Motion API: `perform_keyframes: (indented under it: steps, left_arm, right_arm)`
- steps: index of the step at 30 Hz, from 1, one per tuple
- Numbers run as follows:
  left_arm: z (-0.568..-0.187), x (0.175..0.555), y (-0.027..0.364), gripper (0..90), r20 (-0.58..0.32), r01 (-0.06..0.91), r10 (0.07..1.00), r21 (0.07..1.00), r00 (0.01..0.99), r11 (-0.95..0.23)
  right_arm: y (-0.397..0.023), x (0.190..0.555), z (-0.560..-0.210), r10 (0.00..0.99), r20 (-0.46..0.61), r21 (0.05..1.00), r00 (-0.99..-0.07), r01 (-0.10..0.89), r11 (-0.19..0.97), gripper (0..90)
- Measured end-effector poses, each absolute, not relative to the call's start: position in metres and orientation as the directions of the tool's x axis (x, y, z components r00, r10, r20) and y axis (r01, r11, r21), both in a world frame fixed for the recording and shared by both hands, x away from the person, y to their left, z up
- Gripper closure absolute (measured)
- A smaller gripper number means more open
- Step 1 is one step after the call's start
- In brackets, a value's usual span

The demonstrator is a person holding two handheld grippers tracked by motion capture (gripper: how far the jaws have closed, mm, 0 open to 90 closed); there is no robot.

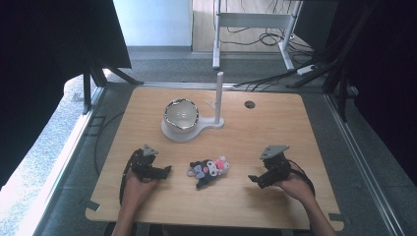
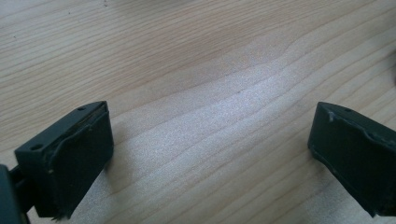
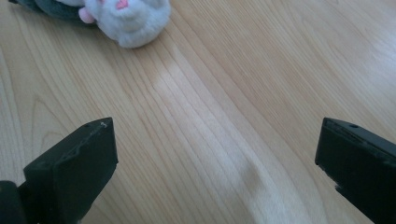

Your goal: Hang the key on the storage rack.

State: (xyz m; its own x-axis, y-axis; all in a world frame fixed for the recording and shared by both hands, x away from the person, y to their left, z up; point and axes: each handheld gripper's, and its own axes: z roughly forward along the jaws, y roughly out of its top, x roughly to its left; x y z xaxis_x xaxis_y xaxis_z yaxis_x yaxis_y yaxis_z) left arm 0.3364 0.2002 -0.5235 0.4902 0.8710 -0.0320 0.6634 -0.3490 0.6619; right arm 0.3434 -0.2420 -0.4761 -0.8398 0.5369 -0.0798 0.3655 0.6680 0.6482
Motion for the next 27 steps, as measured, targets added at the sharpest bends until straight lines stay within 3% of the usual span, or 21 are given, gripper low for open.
perform_keyframes:
  steps: [27]
  left_arm:
    - [-0.523, 0.336, 0.2, 0.1, -0.032, 0.663, 0.871, 0.662, 0.491, -0.349]
  right_arm:
    - [-0.188, 0.372, -0.468, 0.365, -0.076, 0.531, -0.928, 0.272, 0.803, 0.7]
